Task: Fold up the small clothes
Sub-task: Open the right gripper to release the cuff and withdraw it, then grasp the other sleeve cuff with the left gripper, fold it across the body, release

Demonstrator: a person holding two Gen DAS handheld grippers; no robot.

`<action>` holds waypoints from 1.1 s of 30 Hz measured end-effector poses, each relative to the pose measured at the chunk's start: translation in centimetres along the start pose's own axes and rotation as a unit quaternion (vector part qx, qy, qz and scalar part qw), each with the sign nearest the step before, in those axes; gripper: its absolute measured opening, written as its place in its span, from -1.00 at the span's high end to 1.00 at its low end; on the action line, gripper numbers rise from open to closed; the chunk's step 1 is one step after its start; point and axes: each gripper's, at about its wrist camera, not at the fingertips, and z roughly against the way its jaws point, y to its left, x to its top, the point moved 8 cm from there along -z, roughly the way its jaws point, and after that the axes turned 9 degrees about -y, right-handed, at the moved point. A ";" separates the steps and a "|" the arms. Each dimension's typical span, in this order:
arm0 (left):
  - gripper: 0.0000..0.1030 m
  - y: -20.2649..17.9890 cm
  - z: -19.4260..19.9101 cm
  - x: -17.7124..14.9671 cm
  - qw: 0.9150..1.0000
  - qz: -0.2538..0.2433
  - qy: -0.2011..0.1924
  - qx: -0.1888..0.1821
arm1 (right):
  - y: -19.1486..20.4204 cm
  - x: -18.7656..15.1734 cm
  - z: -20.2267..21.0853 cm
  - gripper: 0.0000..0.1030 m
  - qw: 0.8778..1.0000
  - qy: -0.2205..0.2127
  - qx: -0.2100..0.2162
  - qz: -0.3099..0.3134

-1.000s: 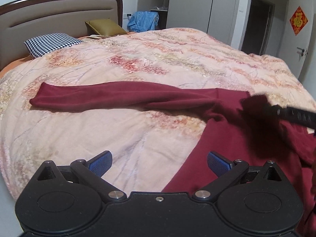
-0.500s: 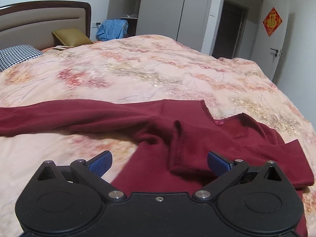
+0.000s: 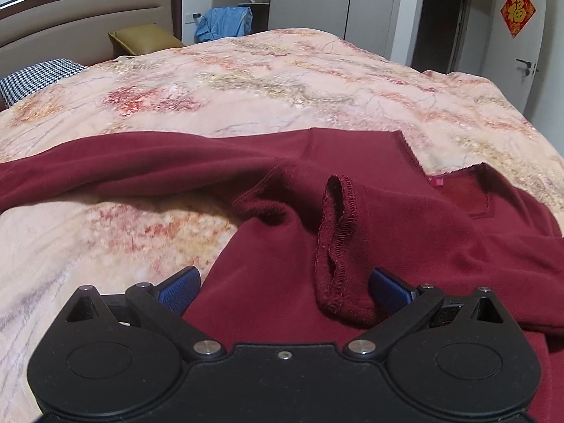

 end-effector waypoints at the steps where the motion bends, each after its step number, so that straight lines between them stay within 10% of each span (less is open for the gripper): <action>1: -0.99 0.0 0.1 -0.2 1.000 -0.003 -0.001 0.002 | 0.0 0.1 -0.2 -0.99 1.000 -0.004 -0.009 -0.002; 6: -0.99 -0.3 0.4 -0.7 1.000 -0.016 -0.002 0.003 | -2.9 0.3 1.5 -0.97 0.993 -0.041 -0.103 -0.032; 13: -0.99 -0.1 0.6 -0.8 1.000 -0.018 -0.001 -0.003 | -3.1 -1.3 0.9 -0.97 0.995 0.008 -0.098 -0.034; 24: -0.99 4.6 5.0 0.8 1.000 0.007 -0.002 -0.022 | -2.1 -0.9 5.6 -1.00 0.997 0.019 -0.008 -0.074; 33: -0.99 19.1 3.8 3.3 0.989 0.096 -0.016 0.109 | 3.7 1.0 8.5 -1.00 0.993 0.004 0.096 -0.070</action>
